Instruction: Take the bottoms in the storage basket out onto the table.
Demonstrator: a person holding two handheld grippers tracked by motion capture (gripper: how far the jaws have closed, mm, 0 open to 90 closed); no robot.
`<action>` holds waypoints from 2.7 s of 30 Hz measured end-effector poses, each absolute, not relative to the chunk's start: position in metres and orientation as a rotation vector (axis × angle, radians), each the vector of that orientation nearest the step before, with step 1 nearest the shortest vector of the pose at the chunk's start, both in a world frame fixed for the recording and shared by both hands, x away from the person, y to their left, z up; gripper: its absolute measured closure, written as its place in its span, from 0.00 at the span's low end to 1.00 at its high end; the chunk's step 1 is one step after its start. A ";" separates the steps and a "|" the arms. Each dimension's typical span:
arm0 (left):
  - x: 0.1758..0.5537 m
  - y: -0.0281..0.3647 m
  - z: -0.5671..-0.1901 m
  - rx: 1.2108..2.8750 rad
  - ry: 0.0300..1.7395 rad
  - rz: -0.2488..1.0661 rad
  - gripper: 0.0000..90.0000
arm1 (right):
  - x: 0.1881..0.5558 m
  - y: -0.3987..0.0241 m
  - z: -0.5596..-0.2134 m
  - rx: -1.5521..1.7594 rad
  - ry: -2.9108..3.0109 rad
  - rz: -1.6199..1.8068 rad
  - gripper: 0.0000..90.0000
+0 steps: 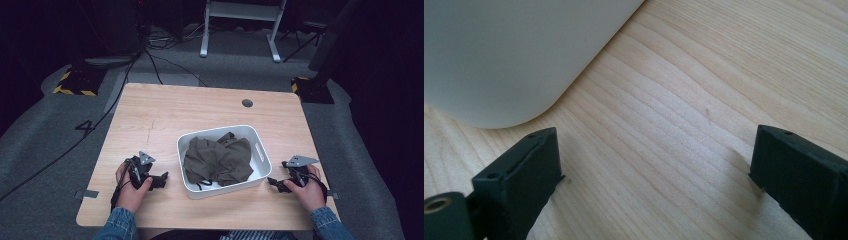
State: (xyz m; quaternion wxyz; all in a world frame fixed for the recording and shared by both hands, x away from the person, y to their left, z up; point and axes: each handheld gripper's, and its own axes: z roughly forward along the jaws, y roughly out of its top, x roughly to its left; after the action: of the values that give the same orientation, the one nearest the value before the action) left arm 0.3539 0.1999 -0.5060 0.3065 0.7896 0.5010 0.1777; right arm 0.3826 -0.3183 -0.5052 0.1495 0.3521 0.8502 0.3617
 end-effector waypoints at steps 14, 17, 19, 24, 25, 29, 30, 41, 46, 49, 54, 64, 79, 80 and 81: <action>0.355 0.199 -0.506 2.091 1.324 0.471 0.00 | 0.382 -0.328 -0.446 1.089 2.451 1.119 0.23; 0.355 0.199 -0.506 2.091 1.324 0.471 0.00 | 0.380 -0.325 -0.433 1.051 2.447 1.129 0.25; 0.355 0.199 -0.506 2.091 1.324 0.471 0.00 | 0.379 -0.319 -0.421 1.020 2.443 1.155 0.24; 0.355 0.199 -0.506 2.064 1.373 0.490 0.01 | 0.381 -0.292 -0.388 0.886 2.450 1.219 0.22; 0.355 0.199 -0.506 2.064 1.373 0.490 0.01 | 0.381 -0.292 -0.388 0.886 2.450 1.219 0.22; 0.355 0.199 -0.506 2.064 1.372 0.488 0.00 | 0.387 -0.266 -0.378 0.814 2.495 1.224 0.20; 0.355 0.199 -0.506 2.068 1.366 0.486 0.00 | 0.391 -0.252 -0.375 0.768 2.521 1.213 0.19; 0.354 0.199 -0.506 2.065 1.369 0.485 0.00 | 0.416 -0.185 -0.377 0.633 2.595 1.168 0.18; 0.354 0.199 -0.506 2.065 1.369 0.484 0.00 | 0.427 -0.157 -0.389 0.580 2.658 1.149 0.18; 0.354 0.199 -0.506 2.065 1.369 0.484 0.00 | 0.430 -0.149 -0.394 0.570 2.680 1.137 0.19; 0.354 0.199 -0.506 2.065 1.369 0.484 0.00 | 0.442 -0.128 -0.414 0.553 2.785 1.053 0.21; 0.355 0.199 -0.506 2.067 1.371 0.488 0.00 | 0.454 -0.105 -0.451 0.545 2.906 0.909 0.11; 0.356 0.199 -0.506 2.063 1.377 0.489 0.00 | 0.451 -0.093 -0.464 0.369 3.005 0.652 0.56; 0.357 0.198 -0.506 2.059 1.381 0.488 0.00 | 0.451 -0.094 -0.462 0.376 3.020 0.662 0.64; 0.357 0.198 -0.506 2.059 1.381 0.490 0.00 | 0.451 -0.095 -0.461 0.373 3.034 0.673 0.69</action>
State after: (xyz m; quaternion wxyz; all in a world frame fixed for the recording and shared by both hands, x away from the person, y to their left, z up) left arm 0.3575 0.1982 -0.5060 0.3023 0.7766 0.5209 0.1847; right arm 0.4515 -0.0954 -0.4606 0.0056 0.1193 0.9693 0.2149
